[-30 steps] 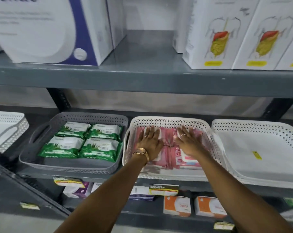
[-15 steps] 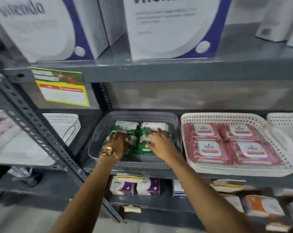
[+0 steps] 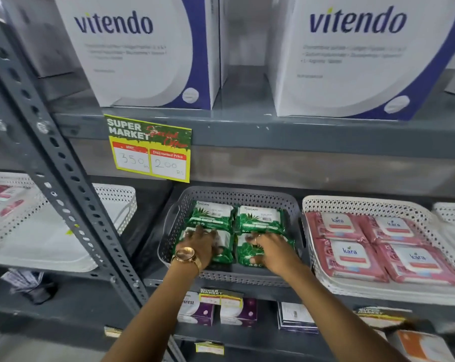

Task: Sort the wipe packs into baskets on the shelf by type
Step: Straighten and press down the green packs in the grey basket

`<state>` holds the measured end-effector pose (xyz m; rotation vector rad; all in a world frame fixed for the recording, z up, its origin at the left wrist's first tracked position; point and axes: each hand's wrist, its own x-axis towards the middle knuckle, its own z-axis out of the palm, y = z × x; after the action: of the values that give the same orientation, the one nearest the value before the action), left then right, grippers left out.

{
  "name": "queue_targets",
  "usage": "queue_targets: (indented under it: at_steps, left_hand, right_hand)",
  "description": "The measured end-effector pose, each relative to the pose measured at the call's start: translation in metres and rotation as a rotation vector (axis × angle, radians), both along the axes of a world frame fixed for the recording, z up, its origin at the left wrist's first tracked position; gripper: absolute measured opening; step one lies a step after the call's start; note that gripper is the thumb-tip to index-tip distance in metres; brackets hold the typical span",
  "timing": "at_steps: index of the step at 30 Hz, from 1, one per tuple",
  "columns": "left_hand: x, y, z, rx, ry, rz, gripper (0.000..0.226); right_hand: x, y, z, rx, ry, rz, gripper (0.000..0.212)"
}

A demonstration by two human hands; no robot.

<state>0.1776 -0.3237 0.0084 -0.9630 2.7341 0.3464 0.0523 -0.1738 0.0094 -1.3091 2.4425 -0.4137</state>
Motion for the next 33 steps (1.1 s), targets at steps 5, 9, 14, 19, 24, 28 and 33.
queue_targets:
  at_steps: [5,9,14,19,24,28,33]
  left_hand:
    - [-0.005,-0.028,0.025,-0.061,-0.005,-0.138,0.06]
    - [-0.034,-0.05,0.016,-0.118,0.223,-0.137,0.057]
    - [-0.049,-0.046,-0.033,-0.159,0.169,-0.13,0.06]
    - [-0.055,-0.05,-0.049,-0.239,0.196,-0.103,0.064]
    - [-0.053,-0.046,-0.051,-0.244,0.176,-0.093,0.069]
    - [-0.055,-0.046,-0.051,-0.247,0.173,-0.093,0.069]
    - [-0.056,-0.046,-0.049,-0.252,0.121,-0.111,0.067]
  right_hand:
    - [-0.015,-0.01,0.011,-0.084,-0.141,-0.044,0.069]
    - [-0.029,-0.039,0.008,-0.123,0.099,-0.103,0.067]
    - [-0.027,-0.06,-0.025,0.091,0.11,-0.103,0.065]
    - [-0.031,-0.064,-0.039,0.101,0.21,-0.105,0.065]
    - [-0.031,-0.064,-0.044,0.104,0.227,-0.101,0.065]
    - [-0.033,-0.065,-0.046,0.098,0.236,-0.104,0.066]
    - [-0.033,-0.063,-0.045,0.119,0.226,-0.104,0.067]
